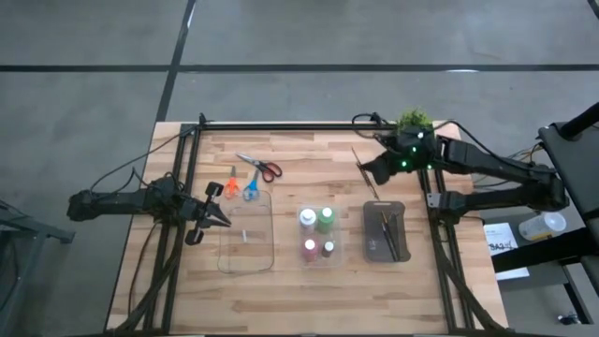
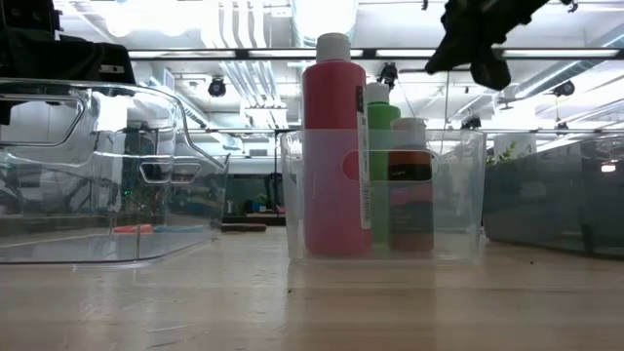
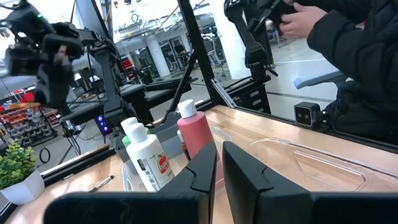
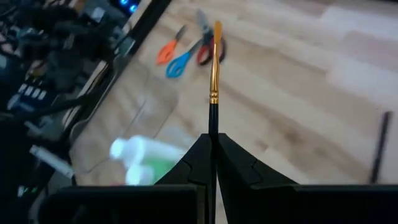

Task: Pick & Place Paint Supplies
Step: Put the gold paintbrush into the black bin

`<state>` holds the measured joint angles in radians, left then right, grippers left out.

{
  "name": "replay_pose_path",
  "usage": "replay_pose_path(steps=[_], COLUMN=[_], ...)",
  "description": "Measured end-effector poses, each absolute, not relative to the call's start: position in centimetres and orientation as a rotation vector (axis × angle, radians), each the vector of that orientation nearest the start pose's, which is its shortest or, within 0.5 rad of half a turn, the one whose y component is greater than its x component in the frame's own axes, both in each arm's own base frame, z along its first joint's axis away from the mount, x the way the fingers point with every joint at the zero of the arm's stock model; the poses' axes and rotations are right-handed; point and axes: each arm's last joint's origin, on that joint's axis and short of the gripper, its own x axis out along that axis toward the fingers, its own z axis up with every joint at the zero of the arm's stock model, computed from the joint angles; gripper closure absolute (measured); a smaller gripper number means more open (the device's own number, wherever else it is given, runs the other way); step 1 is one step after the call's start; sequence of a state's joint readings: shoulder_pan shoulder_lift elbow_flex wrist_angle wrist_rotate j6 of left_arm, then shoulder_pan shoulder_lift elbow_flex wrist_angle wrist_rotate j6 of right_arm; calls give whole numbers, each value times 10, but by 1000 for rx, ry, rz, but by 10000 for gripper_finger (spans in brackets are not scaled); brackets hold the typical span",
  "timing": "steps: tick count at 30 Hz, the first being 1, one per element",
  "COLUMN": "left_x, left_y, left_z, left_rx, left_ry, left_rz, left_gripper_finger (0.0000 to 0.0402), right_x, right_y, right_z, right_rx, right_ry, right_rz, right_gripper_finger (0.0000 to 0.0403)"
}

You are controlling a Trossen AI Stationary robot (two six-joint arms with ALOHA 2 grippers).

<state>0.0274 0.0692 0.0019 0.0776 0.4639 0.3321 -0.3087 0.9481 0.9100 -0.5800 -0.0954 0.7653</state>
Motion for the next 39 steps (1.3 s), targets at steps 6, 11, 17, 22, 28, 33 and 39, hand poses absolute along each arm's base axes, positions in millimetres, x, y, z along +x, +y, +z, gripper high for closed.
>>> replay_pose_path(steps=[6,11,17,22,28,33,39], left_x=[99,99,99,99,99,99,99], left_y=[-10,-10,-10,-10,-10,-10,-10], left_z=[166,166,166,166,166,166,166], left_rx=[330,329,329,330,329,329,329], left_ry=[-82,-82,-82,-83,-83,-82,-82], left_rz=[-431,-431,-431,-431,-431,-431,-431], left_gripper_finger=[366,366,366,366,366,366,366], right_x=[192,197,190,178,169,165,171], right_y=[-20,9,46,71,91,99,108], right_z=[310,303,291,274,252,237,222], right_rx=[886,902,944,997,1050,1070,1076], right_ry=[554,579,578,555,564,588,603], right_rz=[-354,-376,-425,-537,-648,-763,-829], right_gripper_finger=[390,390,390,390,390,390,390])
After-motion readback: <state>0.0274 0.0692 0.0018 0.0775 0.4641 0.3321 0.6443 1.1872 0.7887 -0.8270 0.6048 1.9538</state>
